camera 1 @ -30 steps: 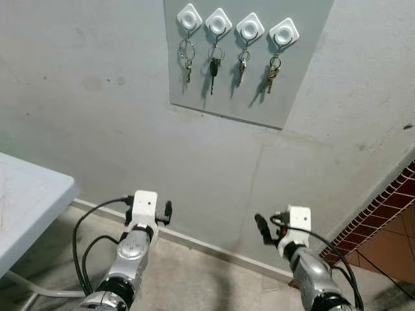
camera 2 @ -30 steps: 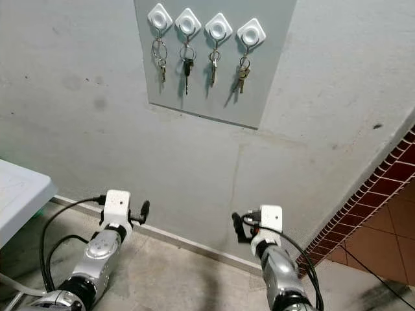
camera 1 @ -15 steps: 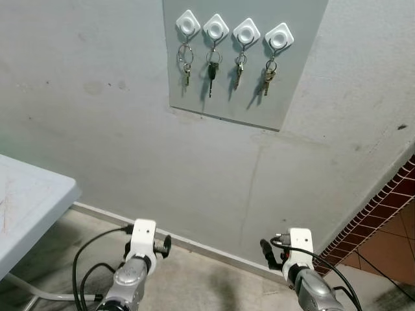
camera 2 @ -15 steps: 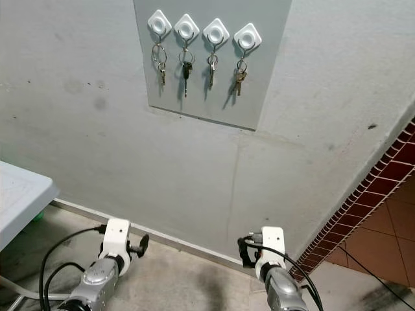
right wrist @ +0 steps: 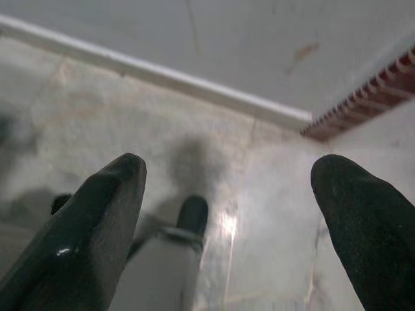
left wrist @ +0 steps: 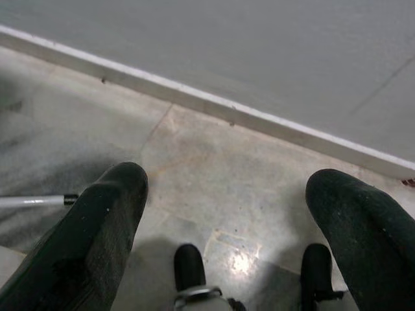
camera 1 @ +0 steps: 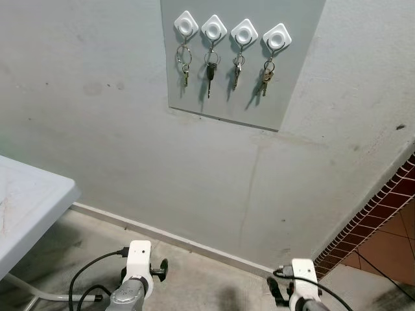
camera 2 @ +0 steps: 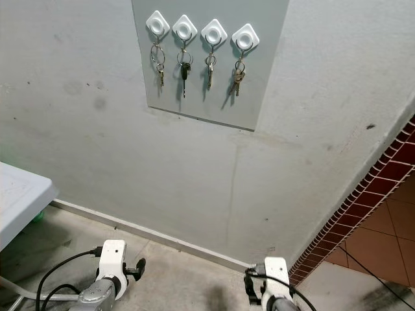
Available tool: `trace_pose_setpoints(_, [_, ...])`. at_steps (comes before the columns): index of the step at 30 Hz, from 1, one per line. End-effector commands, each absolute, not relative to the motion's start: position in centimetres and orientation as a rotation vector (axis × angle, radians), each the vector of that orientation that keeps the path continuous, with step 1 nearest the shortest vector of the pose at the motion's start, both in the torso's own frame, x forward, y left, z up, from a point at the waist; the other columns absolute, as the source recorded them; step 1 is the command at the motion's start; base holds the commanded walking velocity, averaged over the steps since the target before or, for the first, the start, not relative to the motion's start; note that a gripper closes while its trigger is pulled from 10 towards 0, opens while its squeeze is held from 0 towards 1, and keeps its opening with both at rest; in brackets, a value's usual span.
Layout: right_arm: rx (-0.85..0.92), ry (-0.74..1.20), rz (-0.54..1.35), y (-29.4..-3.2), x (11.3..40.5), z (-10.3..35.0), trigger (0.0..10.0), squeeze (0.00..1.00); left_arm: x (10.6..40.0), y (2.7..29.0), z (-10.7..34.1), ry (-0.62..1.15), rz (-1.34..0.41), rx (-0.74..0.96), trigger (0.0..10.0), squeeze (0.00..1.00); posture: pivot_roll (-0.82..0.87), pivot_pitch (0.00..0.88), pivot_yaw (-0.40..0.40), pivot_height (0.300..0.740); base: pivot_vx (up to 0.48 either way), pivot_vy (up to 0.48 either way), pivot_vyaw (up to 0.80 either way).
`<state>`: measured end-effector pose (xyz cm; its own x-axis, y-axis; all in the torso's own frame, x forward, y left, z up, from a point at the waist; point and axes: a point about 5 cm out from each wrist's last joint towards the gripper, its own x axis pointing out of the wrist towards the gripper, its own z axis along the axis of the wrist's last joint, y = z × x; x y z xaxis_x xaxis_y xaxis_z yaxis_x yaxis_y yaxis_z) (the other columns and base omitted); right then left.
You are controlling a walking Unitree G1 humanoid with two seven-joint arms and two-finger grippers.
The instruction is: Hang keys on a hook
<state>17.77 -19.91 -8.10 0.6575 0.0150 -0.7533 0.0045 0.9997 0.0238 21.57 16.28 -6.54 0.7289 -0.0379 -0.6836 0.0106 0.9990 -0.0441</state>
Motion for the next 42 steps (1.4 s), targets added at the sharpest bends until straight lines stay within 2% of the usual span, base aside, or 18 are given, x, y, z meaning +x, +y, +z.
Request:
trace_pose_setpoints(1, [0.018,0.893,-0.012,-20.4,16.9,-8.5,10.0,1.0,21.2,16.7,-6.8,0.773,-0.029,-0.04,10.0,0.0,0.0,0.0,-0.012,0.74,0.0,0.0,0.0])
trace_pose_setpoints(4, [0.033,0.919,-0.01,-20.6,16.1,-8.8,10.0,1.0,20.8,16.9,-7.0,0.783,-0.032,-0.045,10.0,0.0,0.0,0.0,-0.011,0.74,0.0,0.0,0.0])
trace_pose_setpoints(5, [0.041,0.929,-0.014,-20.7,15.8,-8.9,10.0,0.53,20.5,17.2,-7.1,0.792,-0.026,-0.044,10.0,0.0,0.0,0.0,-0.009,0.74,0.0,0.0,0.0])
trace_pose_setpoints(6, [0.034,0.95,-0.014,-20.7,15.4,-9.1,10.0,0.0,20.2,17.3,-7.3,0.799,-0.025,-0.051,10.0,0.0,0.0,0.0,-0.009,0.74,0.0,0.0,0.0])
trace_pose_setpoints(21, [0.059,0.972,-0.005,-20.1,14.8,-9.4,10.0,0.0,20.3,17.1,-7.1,0.774,-0.045,-0.098,10.0,0.0,-0.01,0.0,-0.002,0.74,0.0,0.0,0.0])
trace_pose_setpoints(29, [0.055,0.971,0.003,-20.0,15.1,-9.4,10.0,0.0,20.5,17.1,-7.0,0.767,-0.042,-0.116,10.0,0.0,-0.01,0.0,-0.008,0.74,0.0,0.0,-0.74])
trace_pose_setpoints(34, [0.047,0.97,0.01,-20.0,15.2,-9.3,10.0,0.0,20.6,17.1,-7.0,0.766,-0.035,-0.12,10.0,0.0,0.0,0.0,-0.013,0.74,0.0,-0.406,-0.73])
trace_pose_setpoints(42, [0.023,0.977,0.015,-20.0,15.1,-9.4,10.0,0.0,20.7,17.0,-6.9,0.768,-0.017,-0.148,10.0,0.0,0.0,0.0,-0.018,0.74,0.0,-0.078,0.0])
